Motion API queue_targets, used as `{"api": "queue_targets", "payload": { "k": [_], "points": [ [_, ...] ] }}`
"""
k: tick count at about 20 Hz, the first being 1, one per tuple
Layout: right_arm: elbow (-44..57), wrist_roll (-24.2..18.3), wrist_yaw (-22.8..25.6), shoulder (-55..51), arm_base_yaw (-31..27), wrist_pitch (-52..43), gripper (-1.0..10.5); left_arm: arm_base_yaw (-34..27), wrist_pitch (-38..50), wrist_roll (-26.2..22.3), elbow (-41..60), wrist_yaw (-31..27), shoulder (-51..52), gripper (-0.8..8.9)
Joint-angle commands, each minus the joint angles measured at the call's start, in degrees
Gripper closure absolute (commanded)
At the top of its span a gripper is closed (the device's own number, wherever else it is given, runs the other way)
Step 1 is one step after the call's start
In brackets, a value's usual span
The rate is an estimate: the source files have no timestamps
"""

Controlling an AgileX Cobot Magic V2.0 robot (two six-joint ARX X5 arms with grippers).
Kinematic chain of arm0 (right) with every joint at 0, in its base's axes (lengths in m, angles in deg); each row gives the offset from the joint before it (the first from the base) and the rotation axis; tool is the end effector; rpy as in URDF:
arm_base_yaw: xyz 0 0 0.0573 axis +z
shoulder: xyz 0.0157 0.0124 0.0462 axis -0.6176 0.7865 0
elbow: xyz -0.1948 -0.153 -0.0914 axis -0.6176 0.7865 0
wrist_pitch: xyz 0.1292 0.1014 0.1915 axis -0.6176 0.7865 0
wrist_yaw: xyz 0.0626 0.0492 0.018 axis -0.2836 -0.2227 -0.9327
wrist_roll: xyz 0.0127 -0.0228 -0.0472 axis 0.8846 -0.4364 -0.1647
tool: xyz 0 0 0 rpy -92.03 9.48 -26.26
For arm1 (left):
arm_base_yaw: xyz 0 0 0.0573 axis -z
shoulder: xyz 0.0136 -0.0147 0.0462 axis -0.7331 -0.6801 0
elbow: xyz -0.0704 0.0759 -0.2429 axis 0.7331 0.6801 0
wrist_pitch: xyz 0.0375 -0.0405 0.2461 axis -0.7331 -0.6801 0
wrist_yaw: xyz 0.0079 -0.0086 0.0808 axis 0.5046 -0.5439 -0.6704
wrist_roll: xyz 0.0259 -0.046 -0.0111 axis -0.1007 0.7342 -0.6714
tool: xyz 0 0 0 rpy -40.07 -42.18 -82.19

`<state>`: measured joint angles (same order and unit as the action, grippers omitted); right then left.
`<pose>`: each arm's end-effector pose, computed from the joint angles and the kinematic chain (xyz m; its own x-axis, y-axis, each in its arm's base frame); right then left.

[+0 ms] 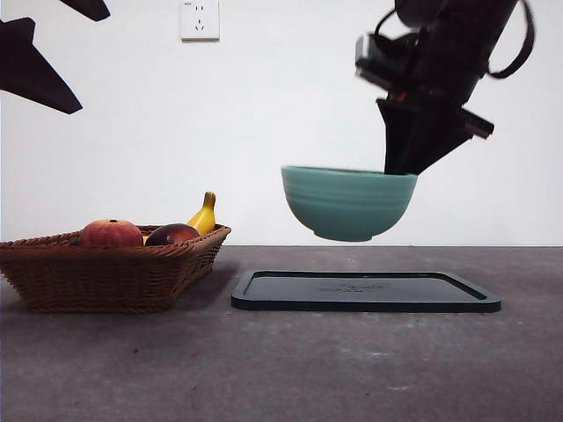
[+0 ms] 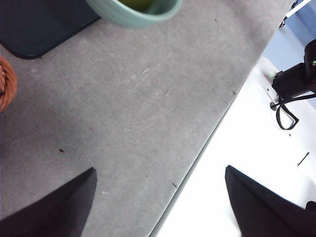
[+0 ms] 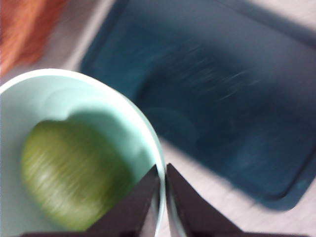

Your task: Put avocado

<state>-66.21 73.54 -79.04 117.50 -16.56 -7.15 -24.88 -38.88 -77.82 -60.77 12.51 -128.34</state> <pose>0.3182 0.1346 0.2702 0.2707 0.4076 -0.8721 -0.4546 0.8527 0.2574 0.1687 -0.0883 0.3009 0.1503 -0.7223 -0.6750 0.7522 0.5266 -0.3960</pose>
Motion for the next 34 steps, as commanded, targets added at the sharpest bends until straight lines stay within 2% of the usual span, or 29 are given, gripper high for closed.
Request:
{"api": "queue_targets", "payload": {
  "k": [1, 6, 10, 17, 19, 20, 22, 26, 30, 34],
  "points": [
    [-6.6, 0.3, 0.1, 6.3, -0.9, 0.7, 9.4, 0.3, 0.4, 0.2, -0.9, 0.3, -0.3, 4.07],
    [-18.1, 0.2, 0.0, 19.1, -4.4, 1.4, 9.4, 0.3, 0.6, 0.2, -0.9, 0.3, -0.3, 4.07],
    [-18.7, 0.2, -0.2, 23.0, -6.6, 0.6, 9.4, 0.3, 1.2, 0.2, -0.9, 0.3, -0.3, 4.07],
    [-18.6, -0.2, -0.2, 23.9, -6.7, 1.5, 9.3, 0.3, 1.9, 0.2, -0.9, 0.3, -0.3, 4.07],
    [-18.6, -0.1, -0.2, 23.9, -6.7, 1.4, 7.5, 0.3, 1.9, 0.2, -0.9, 0.3, -0.3, 4.07],
    [-18.6, 0.0, -0.2, 23.9, -6.7, 1.5, 7.0, 0.3, 1.9, 0.2, -0.9, 0.3, -0.3, 4.07],
    [-18.7, 0.2, -0.2, 23.6, -6.7, 1.5, 7.0, 0.3, 1.9, 0.2, -0.9, 0.3, -0.3, 4.07],
    [-19.0, 0.1, 0.2, 17.3, -7.6, 3.8, 7.0, 0.3, 1.9, 0.2, -0.9, 0.3, -0.3, 4.07],
    [-19.0, -1.3, -0.2, 4.8, -8.3, 8.9, 7.0, 0.3, 2.4, 0.2, -0.9, 0.3, -0.3, 4.07],
    [-15.6, -1.3, -0.5, -7.6, -6.3, 11.1, 7.0, 0.3, 2.6, 0.2, -0.9, 0.3, -0.3, 4.07]
  ]
}}
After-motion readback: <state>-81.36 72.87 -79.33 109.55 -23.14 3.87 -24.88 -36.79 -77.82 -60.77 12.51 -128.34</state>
